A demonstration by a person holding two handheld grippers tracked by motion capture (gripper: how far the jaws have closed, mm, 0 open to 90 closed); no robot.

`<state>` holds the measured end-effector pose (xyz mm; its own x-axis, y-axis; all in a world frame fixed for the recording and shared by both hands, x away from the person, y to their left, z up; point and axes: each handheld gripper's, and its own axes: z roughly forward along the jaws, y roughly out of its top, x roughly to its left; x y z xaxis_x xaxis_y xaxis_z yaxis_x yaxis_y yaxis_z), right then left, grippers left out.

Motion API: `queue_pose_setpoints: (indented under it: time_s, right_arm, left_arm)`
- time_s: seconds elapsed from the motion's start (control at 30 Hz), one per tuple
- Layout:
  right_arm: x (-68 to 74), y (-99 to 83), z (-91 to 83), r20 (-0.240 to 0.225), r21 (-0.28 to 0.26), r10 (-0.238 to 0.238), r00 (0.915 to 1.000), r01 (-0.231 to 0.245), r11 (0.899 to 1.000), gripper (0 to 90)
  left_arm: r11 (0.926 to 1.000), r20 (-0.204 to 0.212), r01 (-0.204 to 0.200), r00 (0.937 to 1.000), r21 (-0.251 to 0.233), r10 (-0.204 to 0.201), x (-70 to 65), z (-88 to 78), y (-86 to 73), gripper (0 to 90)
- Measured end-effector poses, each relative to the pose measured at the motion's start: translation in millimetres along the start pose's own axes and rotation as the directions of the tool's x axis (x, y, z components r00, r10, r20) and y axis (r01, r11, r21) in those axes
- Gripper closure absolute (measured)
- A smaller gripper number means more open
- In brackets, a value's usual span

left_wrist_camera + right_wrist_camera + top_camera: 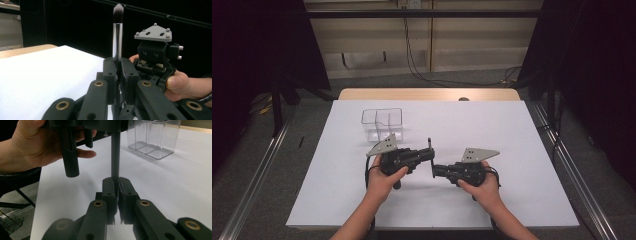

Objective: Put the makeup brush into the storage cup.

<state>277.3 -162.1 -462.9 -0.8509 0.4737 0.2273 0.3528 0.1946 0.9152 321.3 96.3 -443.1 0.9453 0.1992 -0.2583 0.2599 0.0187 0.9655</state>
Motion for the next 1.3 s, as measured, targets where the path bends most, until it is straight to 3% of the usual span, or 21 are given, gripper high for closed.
queue_pose_setpoints:
  time_s: [0.13,0.3,0.77,1.3]
  right_arm:
    - [-0.3,0.3,-2.1,-0.008,-0.013,0.004,1.0000,-0.004,1.000,86.1]
    - [-2.6,0.8,-8.4,-0.004,-0.023,0.008,1.0000,-0.008,1.000,78.8]
    - [-13.5,-2.0,-31.5,0.070,-0.063,0.015,0.9974,-0.011,0.998,46.5]
    - [-23.0,-7.5,-51.1,0.111,-0.078,0.004,0.9939,0.005,0.997,22.3]
  left_arm:
    - [0.9998,-0.013,-0.020,0.9997,0.007,0.020,-0.5,-1.4,1.8,83.8]
    - [0.9996,-0.015,-0.026,0.9996,0.007,0.026,0.1,-4.0,2.6,83.8]
    - [0.9993,-0.037,-0.038,0.9986,0.001,0.038,0.6,-14.0,7.4,83.8]
    - [0.9989,-0.053,-0.046,0.9975,-0.003,0.046,1.0,-21.6,10.2,83.8]
